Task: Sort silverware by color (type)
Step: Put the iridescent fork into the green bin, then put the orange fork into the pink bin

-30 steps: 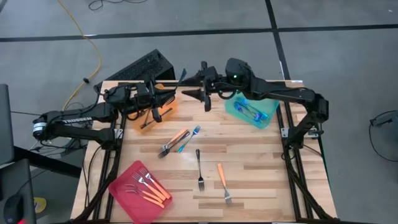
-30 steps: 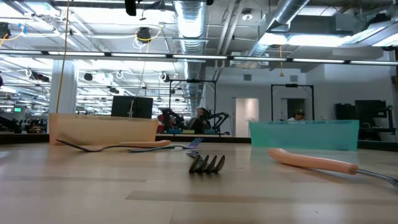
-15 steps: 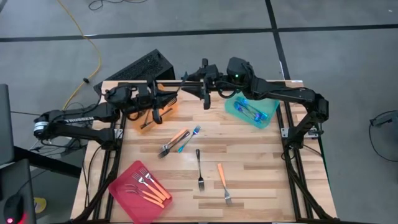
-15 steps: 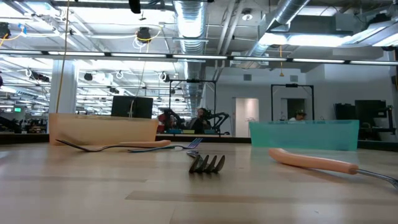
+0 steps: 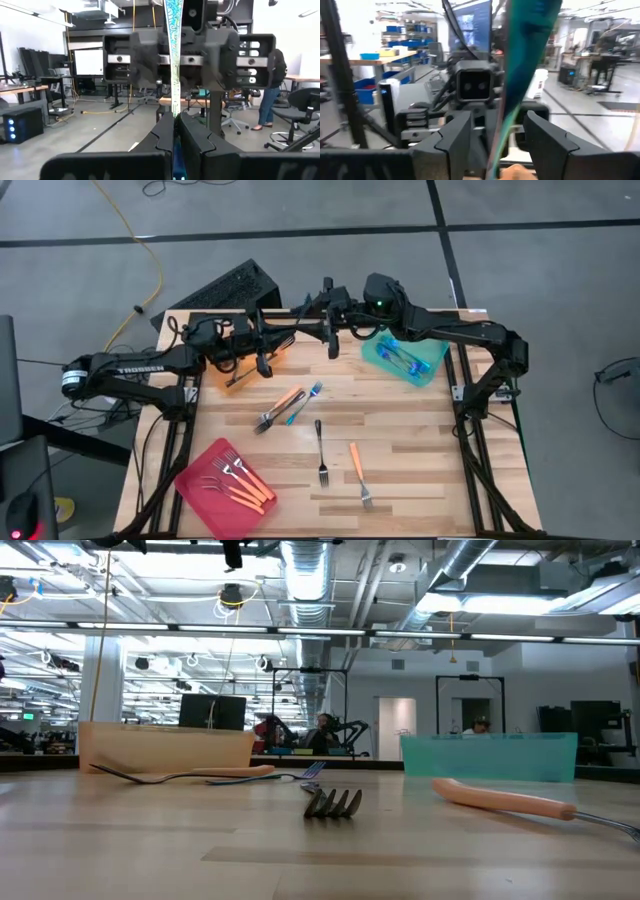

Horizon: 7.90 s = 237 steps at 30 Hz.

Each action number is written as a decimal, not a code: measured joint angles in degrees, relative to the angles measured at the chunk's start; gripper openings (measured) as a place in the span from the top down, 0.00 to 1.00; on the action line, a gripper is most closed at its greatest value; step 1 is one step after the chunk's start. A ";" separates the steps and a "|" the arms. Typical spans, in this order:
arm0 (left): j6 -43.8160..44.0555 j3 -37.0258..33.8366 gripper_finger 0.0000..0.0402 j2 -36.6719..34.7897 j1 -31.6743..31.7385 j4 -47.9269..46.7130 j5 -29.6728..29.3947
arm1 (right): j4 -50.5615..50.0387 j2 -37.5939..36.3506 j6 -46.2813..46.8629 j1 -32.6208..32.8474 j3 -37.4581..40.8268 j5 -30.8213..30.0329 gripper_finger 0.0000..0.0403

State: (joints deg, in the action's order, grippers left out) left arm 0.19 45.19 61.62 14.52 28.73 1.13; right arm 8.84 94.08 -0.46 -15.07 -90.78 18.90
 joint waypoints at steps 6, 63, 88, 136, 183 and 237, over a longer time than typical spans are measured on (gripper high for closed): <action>0.50 0.00 1.00 0.00 1.24 2.56 0.96 | -1.75 0.00 -0.18 -0.02 0.00 1.38 0.56; 9.59 0.02 0.82 -10.97 1.86 -26.17 -18.49 | -46.56 -0.94 -4.65 -11.00 -8.70 -31.60 0.95; 9.46 0.02 0.82 -10.97 1.86 -26.88 -18.49 | -73.62 -0.85 7.53 -21.94 8.75 -37.10 0.95; 8.61 0.02 0.82 -10.93 1.84 -29.93 -23.02 | -56.48 11.10 -3.77 -30.82 29.20 -37.58 0.94; 8.67 0.02 0.82 -10.93 1.84 -31.21 -24.96 | -55.30 10.12 -8.75 -31.52 26.81 -30.92 0.83; 8.59 0.02 0.80 -10.93 1.85 -37.90 -20.85 | -68.88 10.03 -13.13 -32.22 1.86 -21.66 0.61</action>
State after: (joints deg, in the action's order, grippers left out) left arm 8.78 45.21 50.69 16.37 -9.17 -19.73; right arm -60.04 104.12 -13.59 -47.29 -88.93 -2.76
